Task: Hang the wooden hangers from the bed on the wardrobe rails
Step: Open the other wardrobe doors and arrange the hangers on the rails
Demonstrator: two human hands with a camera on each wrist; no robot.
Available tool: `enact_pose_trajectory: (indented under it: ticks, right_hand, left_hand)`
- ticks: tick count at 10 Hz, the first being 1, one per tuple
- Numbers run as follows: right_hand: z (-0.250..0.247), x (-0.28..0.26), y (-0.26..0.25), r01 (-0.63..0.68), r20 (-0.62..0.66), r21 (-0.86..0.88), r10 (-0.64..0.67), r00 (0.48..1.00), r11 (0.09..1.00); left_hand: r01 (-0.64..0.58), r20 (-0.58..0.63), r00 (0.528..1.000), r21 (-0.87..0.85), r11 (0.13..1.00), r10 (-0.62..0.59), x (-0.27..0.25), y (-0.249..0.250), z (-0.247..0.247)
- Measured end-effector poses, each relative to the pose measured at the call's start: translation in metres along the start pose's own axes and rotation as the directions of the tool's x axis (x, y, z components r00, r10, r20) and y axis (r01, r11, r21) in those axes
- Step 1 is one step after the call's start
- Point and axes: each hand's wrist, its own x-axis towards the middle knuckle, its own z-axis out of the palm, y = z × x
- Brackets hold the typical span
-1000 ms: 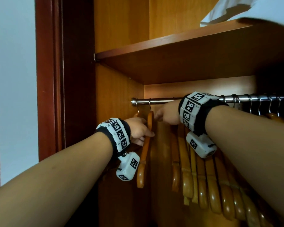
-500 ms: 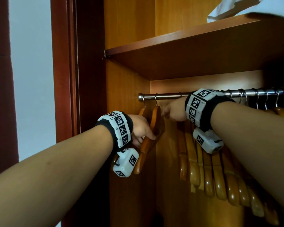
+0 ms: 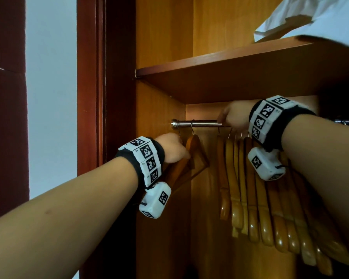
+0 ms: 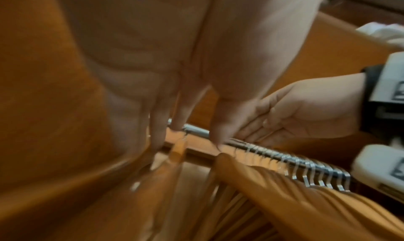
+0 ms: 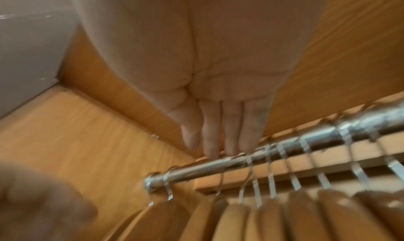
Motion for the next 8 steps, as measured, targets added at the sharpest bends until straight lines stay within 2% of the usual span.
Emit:
enact_pose_trajectory:
  ticks: [1,2,3,4,5,7,8]
  right_hand:
    - [-0.01,-0.006,0.01,-0.053,-0.11,0.082,0.062,0.992,0.995]
    - [-0.009,-0.012,0.017,-0.094,-0.088,0.116,0.104,0.991,0.989]
    - [-0.001,-0.018,0.019,-0.1,-0.033,0.134,0.105,0.994,0.986]
    - [0.008,-0.025,0.021,-0.095,-0.014,0.109,0.098,0.995,0.989]
    - [0.013,-0.027,0.026,-0.096,-0.016,0.08,0.098,0.995,0.992]
    - [0.01,-0.033,0.037,-0.118,-0.027,0.118,0.122,0.992,0.986]
    - [0.01,-0.038,0.039,-0.12,-0.024,0.147,0.125,0.992,0.982]
  left_hand:
    - [-0.128,-0.225,0.969,-0.087,0.988,0.105,-0.002,0.012,0.002]
    - [-0.111,-0.089,0.992,-0.298,0.948,0.088,-0.002,0.025,0.016]
    - [0.057,0.209,0.977,-0.399,0.915,0.031,-0.008,0.039,0.033]
    - [0.137,0.369,0.929,-0.39,0.91,0.018,-0.006,0.043,0.056]
    - [0.168,0.411,0.911,-0.448,0.878,0.035,0.001,0.041,0.077]
    - [0.203,0.351,0.935,-0.66,0.723,0.058,0.003,0.037,0.083]
    - [0.179,0.298,0.952,-0.728,0.662,0.071,0.003,0.037,0.08]
